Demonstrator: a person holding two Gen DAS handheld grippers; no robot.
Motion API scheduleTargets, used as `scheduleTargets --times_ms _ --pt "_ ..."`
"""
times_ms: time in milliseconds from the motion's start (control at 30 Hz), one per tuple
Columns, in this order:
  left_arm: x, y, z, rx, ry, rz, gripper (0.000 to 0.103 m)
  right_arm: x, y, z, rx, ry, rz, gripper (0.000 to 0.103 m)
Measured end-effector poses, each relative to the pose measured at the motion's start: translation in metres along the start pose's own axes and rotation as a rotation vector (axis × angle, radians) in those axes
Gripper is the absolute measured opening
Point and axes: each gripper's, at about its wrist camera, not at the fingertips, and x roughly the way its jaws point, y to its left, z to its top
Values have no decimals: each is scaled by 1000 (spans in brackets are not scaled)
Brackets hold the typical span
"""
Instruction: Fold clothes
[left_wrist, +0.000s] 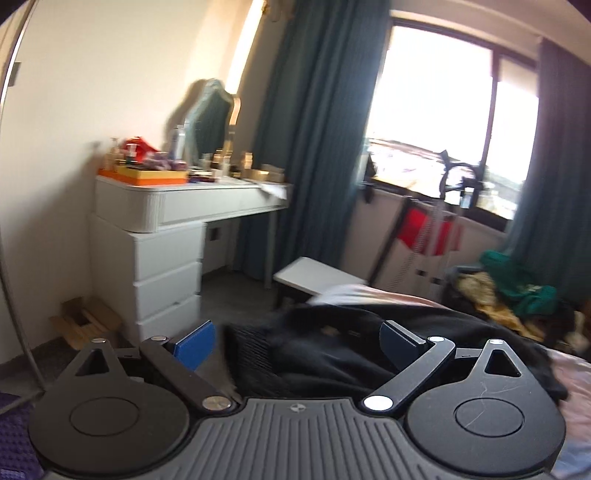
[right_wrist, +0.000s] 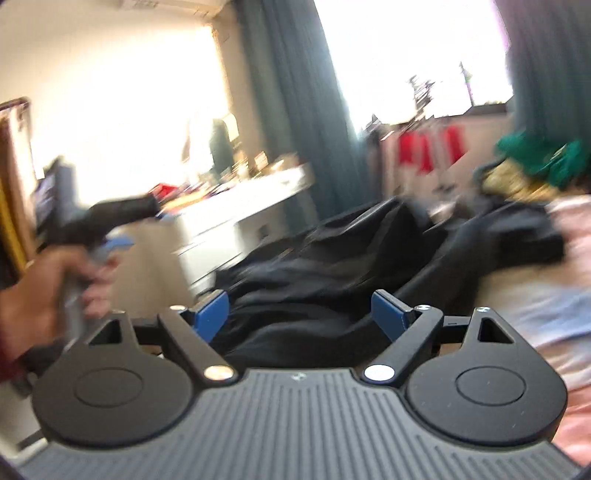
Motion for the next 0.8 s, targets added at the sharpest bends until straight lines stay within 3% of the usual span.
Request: scheduleTargets --times_ms 167,367,500,633,800 --pt "-45 -97 -55 57 50 -181 96 -55 -52 11 18 -134 -170 87" --pt "-48 -192 -117 179 143 -293 94 -76 -102 0 119 -109 -245 87" --pt "-31 -208 -142 282 142 -311 93 -59 -122 -11 177 -43 -285 81" --pt "4 -199 -142 224 167 -321 93 -13 -139 11 227 21 -252 73" --pt "39 -179 -139 187 183 -341 93 103 -176 81 281 98 -215 72"
